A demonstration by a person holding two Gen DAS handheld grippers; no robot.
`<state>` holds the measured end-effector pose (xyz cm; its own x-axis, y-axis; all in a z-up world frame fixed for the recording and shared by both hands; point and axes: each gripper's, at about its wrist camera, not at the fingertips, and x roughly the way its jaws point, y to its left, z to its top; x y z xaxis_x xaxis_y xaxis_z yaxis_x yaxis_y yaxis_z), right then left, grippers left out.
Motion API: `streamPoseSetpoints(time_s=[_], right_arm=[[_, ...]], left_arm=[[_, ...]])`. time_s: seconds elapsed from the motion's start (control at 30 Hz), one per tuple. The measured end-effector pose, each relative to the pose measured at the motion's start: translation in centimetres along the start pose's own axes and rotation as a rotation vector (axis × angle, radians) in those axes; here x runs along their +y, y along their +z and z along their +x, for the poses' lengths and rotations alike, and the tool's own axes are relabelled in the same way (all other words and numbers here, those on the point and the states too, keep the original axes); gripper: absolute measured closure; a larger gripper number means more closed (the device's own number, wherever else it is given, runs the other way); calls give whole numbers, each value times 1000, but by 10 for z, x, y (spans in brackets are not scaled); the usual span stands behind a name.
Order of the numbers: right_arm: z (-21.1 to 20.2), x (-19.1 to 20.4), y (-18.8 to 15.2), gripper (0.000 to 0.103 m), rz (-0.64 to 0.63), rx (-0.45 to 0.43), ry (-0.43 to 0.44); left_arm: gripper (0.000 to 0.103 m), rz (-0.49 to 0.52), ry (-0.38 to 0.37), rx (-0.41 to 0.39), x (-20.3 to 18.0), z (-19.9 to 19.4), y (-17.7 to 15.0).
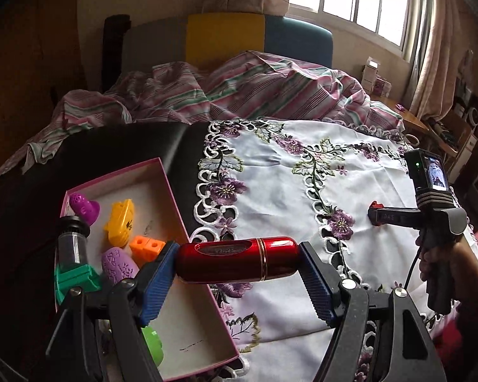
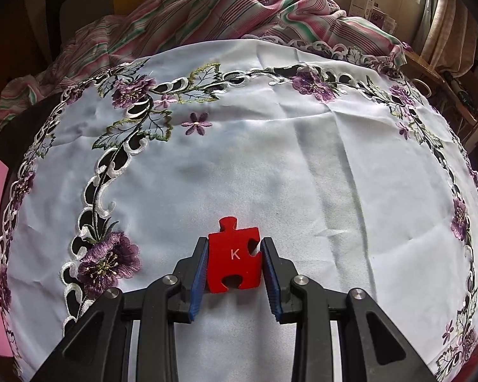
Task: Organize rigid objects
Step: 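Carry the red cylinder into the tray and open the left gripper while the right gripper holds the puzzle piece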
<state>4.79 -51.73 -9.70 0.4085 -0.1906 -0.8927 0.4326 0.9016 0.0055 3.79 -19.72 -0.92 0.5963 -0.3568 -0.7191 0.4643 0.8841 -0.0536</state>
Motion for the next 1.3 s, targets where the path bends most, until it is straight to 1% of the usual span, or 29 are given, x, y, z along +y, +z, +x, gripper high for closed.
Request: streamPoseSetpoints(time_s=[0.13, 0.3, 0.43, 0.53, 0.63, 0.8, 0.97, 1.13, 1.3], right_arm=[[0, 1, 0, 71, -4, -2, -3], [0, 1, 0, 71, -9, -2, -9], [-1, 2, 0, 71, -14, -2, -13], [-1, 2, 0, 71, -17, -1, -16], [0, 3, 0, 71, -22, -1, -22], [-1, 3, 0, 71, -21, -1, -24], [-1, 4, 0, 71, -26, 0, -29], [-1, 4, 0, 71, -26, 2, -30], [-1, 4, 0, 71, -29, 4, -33]], left_arm=[[28, -55, -27, 27, 20, -1, -4], [28, -126, 3, 21, 63, -12, -9], [28, -182, 49, 1, 104, -26, -16], [28, -195, 82, -7, 125, -32, -24], [28, -208, 78, 1, 136, -33, -30], [28, -186, 26, 21, 129, -27, -35], [28, -107, -14, 44, 105, -13, -31], [28, -61, -24, 87, 91, 6, -29], [28, -40, -32, 106, 86, 16, -29]])
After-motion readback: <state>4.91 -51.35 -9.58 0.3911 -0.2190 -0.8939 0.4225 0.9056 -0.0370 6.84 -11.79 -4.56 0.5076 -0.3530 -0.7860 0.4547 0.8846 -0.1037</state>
